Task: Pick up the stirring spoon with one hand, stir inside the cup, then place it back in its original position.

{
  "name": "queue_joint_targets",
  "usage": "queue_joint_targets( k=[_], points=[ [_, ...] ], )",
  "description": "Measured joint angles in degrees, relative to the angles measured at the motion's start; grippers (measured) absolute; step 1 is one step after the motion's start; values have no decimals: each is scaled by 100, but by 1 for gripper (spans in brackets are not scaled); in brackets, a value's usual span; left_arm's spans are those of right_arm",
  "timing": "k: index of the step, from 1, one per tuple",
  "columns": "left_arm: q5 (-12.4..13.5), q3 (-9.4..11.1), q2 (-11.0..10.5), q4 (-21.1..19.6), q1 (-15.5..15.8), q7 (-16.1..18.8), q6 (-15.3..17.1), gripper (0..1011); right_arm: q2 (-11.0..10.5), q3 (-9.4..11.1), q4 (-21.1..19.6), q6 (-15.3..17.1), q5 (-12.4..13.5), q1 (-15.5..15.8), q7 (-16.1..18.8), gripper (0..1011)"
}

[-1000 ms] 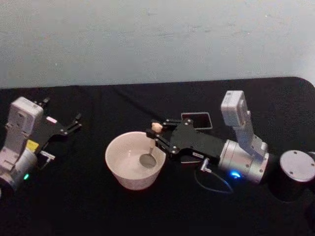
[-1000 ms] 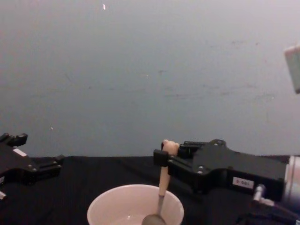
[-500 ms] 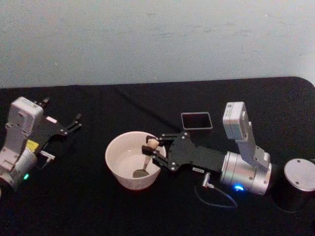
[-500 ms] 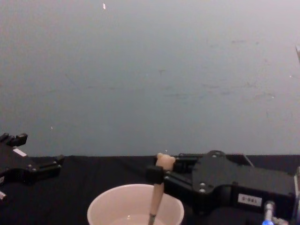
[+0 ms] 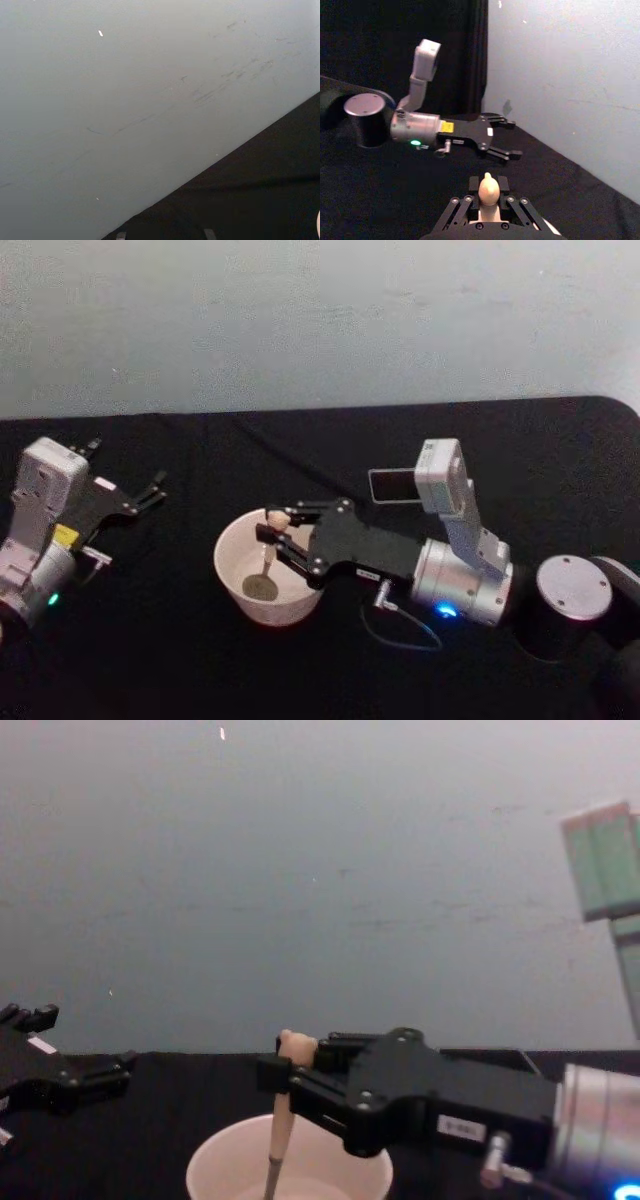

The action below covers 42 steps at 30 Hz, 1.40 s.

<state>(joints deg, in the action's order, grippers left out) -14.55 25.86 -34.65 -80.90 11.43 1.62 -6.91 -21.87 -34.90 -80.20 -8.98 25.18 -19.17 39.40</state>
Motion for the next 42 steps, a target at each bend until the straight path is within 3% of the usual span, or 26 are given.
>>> queue_joint_targets(
  k=[10, 17, 28, 34, 42],
  points=[
    [0, 0, 0, 0, 0, 0, 0, 1001, 273, 64, 451, -124, -200, -261, -242, 212],
    [0, 0, 0, 0, 0, 0, 0, 1001, 278, 196, 537, -129, -241, -294, -332, 211],
    [0, 0, 0, 0, 0, 0, 0, 1001, 111, 326, 397, -62, -259, -172, -325, 212],
    [0, 0, 0, 0, 0, 0, 0, 1001, -82, 394, 104, 24, -185, 3, -243, 212],
    [0, 0, 0, 0, 0, 0, 0, 1001, -210, 286, -174, 89, -84, 149, -45, 212]
  ],
)
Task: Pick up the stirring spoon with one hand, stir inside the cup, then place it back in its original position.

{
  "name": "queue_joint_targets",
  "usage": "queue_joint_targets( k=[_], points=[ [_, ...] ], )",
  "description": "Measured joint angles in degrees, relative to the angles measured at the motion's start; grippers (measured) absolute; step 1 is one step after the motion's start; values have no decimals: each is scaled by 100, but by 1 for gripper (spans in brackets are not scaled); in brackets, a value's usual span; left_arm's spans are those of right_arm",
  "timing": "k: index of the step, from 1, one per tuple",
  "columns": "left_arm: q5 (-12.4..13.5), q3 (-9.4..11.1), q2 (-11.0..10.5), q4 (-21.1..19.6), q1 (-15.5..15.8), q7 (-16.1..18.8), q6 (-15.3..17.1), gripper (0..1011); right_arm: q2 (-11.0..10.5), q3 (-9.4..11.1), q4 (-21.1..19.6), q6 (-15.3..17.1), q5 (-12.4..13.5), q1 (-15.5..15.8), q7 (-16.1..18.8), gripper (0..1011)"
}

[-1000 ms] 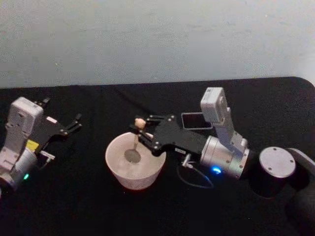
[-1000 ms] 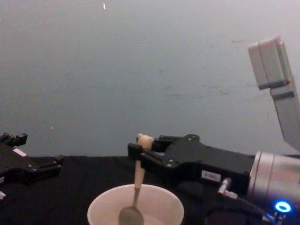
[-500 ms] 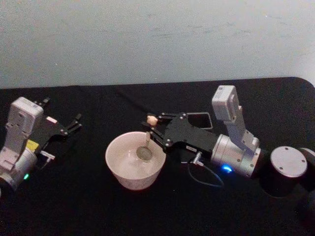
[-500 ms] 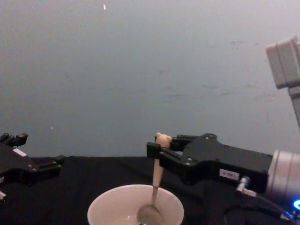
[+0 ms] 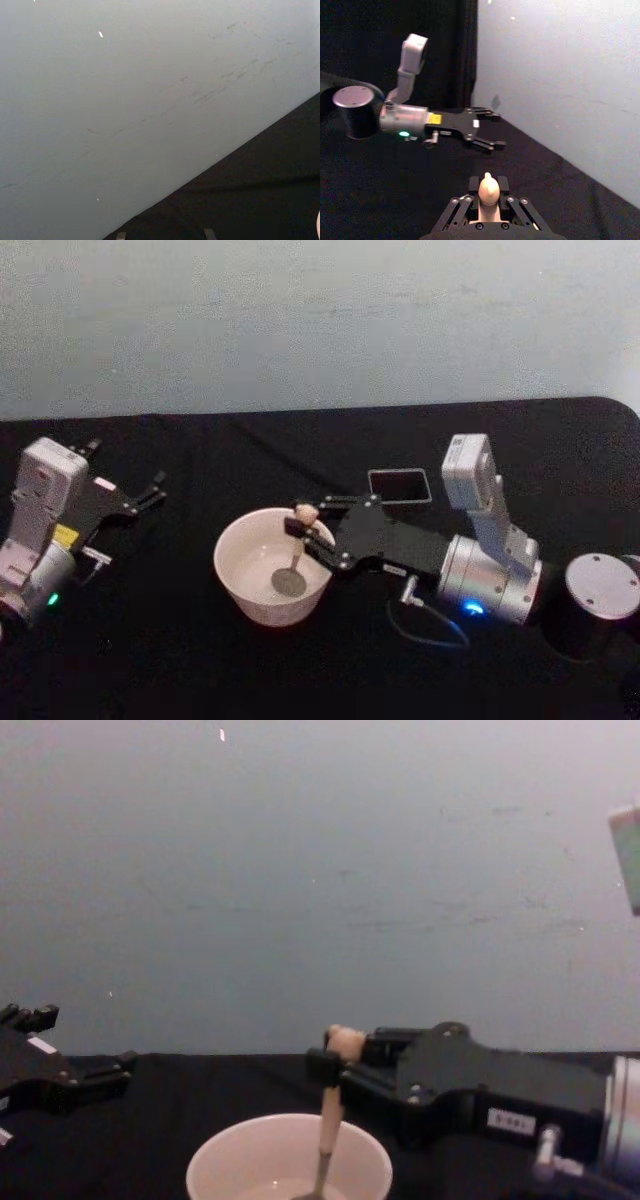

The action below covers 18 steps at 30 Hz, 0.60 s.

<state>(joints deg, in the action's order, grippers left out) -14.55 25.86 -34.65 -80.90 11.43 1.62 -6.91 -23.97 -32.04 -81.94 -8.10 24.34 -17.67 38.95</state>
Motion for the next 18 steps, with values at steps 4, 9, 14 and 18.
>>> queue_joint_targets(
  k=[4, 9, 14, 18],
  points=[
    [0, 0, 0, 1, 0, 0, 0, 1001, 33, -105, -19, 17, 6, -2, 52, 212],
    [0, 0, 0, 0, 0, 0, 0, 1001, 176, -226, 89, 15, -16, -98, 48, 212],
    [0, 0, 0, 0, 0, 0, 0, 1001, 395, -298, 345, -9, -121, -262, -93, 212],
    [0, 0, 0, 0, 0, 0, 0, 1001, 521, -307, 517, -24, -192, -360, -210, 212]
  ],
)
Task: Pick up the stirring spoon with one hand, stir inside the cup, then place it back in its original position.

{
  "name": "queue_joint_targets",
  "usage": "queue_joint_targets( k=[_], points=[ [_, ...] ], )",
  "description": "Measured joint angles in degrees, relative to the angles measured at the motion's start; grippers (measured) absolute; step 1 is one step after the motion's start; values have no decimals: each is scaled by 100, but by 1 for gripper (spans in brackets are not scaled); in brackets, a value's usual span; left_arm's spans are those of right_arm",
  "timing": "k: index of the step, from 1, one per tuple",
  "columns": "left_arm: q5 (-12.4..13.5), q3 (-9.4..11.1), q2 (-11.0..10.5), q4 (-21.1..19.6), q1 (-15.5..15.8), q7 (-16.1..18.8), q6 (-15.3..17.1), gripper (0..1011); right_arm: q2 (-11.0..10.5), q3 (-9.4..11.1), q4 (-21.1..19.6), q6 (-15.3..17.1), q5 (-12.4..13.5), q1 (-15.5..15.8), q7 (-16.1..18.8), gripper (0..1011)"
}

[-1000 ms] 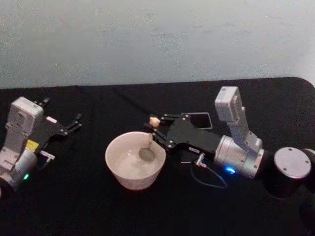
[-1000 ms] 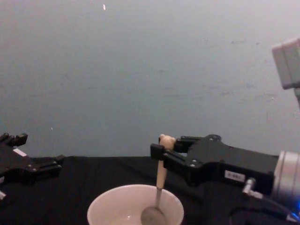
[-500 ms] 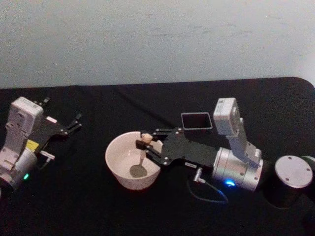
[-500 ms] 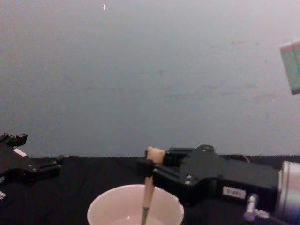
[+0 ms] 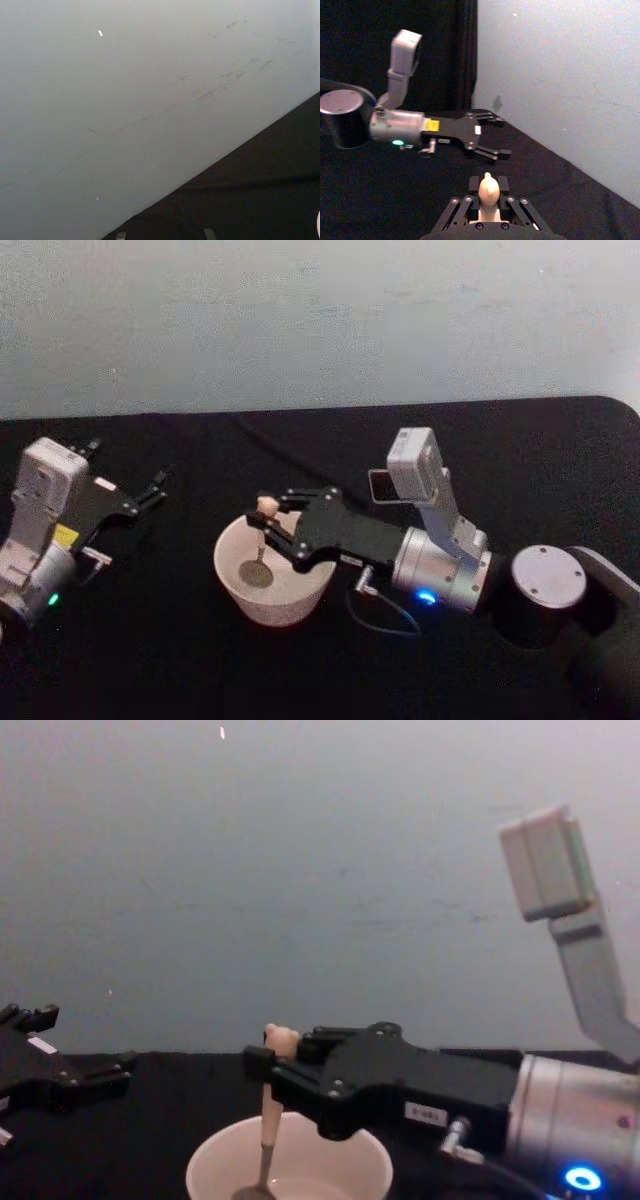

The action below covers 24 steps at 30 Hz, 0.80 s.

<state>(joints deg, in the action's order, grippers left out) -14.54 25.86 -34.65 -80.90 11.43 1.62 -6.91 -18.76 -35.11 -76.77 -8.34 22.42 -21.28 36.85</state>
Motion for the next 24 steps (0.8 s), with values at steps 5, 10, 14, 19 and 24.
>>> queue_joint_targets(
  k=[5, 10, 14, 19, 24],
  points=[
    [0, 0, 0, 0, 0, 0, 0, 1001, 160, 52, 239, -21, -84, -117, -170, 212],
    [0, 0, 0, 1, 0, 0, 0, 1001, 212, 145, 359, -22, -129, -163, -269, 212],
    [0, 0, 0, 0, 0, 0, 0, 1001, 223, 193, 399, -13, -158, -177, -299, 212],
    [0, 0, 0, 0, 0, 0, 0, 1001, 227, 225, 416, 13, -183, -181, -304, 212],
    [0, 0, 0, 0, 0, 0, 0, 1001, 227, 253, 417, 44, -192, -182, -297, 212]
  ],
)
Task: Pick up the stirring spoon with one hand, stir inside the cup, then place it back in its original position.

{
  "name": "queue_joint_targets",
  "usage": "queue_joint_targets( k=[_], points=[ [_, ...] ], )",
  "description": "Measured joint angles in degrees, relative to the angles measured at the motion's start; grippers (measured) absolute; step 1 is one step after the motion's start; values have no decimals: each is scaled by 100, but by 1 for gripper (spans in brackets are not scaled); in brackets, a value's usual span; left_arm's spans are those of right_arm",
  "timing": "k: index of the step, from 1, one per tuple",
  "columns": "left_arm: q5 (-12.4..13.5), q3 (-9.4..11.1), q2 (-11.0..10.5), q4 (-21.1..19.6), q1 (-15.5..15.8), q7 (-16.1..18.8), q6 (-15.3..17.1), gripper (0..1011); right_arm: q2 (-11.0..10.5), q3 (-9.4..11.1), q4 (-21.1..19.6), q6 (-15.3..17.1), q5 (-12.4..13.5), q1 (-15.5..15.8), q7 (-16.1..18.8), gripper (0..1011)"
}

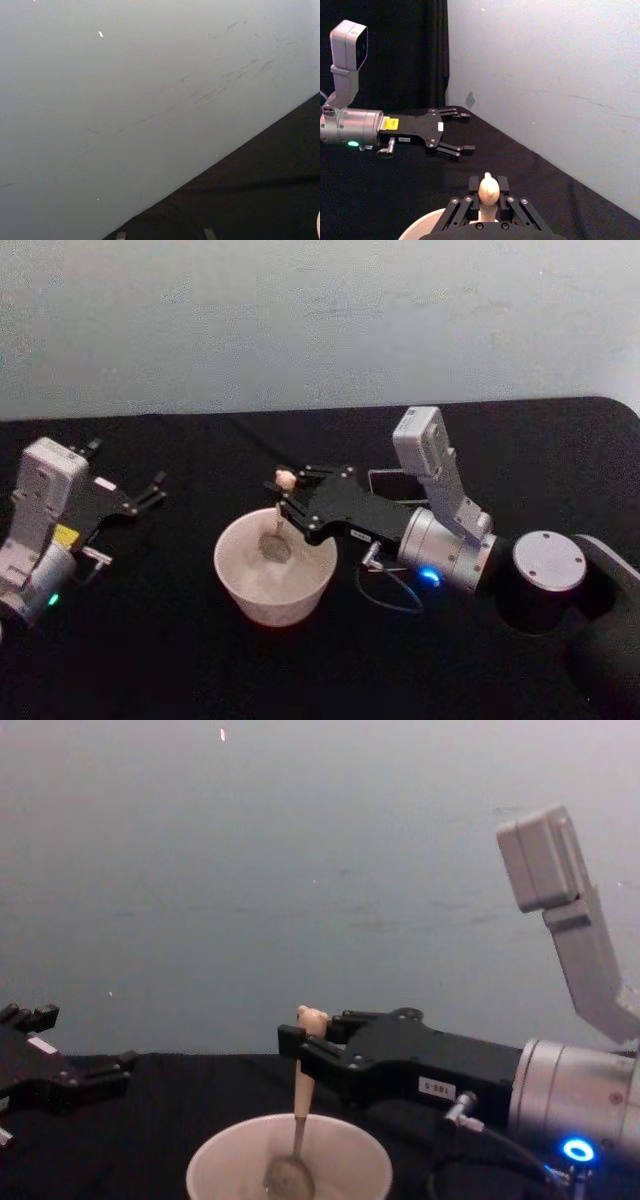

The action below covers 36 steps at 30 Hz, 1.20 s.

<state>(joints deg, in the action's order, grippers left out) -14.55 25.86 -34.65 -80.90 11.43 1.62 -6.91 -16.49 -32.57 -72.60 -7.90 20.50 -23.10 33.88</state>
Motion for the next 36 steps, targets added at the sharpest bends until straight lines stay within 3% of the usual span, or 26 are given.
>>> queue_joint_targets(
  k=[8, 23, 28, 36],
  points=[
    [0, 0, 0, 0, 0, 0, 0, 1001, -76, 71, -77, 59, -8, 49, -6, 212],
    [0, 0, 0, 0, 0, 0, 0, 1001, -585, 218, -694, 214, 189, 460, 177, 212],
    [0, 0, 0, 0, 0, 0, 0, 1001, -697, 162, -965, 279, 336, 624, 318, 212],
    [0, 0, 0, 0, 0, 0, 0, 1001, -675, -11, -1098, 307, 455, 666, 432, 212]
  ],
)
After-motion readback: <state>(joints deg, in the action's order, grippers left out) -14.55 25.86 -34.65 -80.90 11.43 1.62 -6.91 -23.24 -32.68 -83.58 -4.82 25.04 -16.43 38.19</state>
